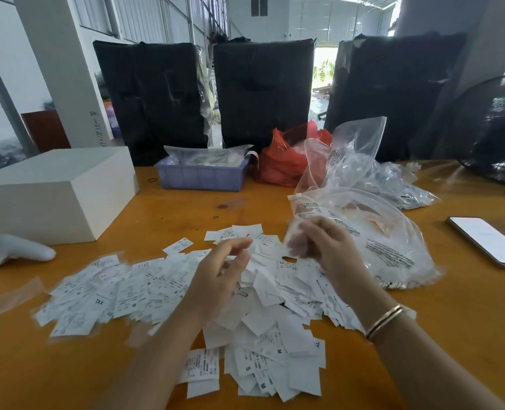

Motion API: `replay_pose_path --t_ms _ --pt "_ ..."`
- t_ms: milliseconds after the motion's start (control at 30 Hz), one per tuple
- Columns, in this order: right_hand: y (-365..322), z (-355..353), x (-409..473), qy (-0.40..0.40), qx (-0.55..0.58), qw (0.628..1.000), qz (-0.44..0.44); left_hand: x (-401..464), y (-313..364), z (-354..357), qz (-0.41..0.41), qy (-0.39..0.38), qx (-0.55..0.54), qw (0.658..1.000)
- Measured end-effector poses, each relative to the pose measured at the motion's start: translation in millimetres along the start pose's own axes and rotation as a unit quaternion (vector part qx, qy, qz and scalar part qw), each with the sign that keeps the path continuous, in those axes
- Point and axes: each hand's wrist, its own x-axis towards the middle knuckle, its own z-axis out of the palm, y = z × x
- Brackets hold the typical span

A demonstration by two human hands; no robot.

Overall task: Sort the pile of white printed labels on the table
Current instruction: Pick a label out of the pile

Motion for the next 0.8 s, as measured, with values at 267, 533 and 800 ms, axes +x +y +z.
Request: replay_pose_path --t_ms 267,533,800 --pt "17.6 36.1 -10.8 -0.160 -0.122 0.980 0.003 2.0 -1.8 -1.9 -0.022 -0.060 -0.015 0.998" --pt "25.4 33.0 -11.0 -0.080 -0.279 0.955 -0.054 6.0 -9.8 -5.0 -0.038 0.020 -0.093 0.995" --pt "33.1 42.2 -24.2 -0.104 -0.650 0.739 -0.143 7.1 -15.8 -6.7 -0.044 0.120 -0.049 0.991"
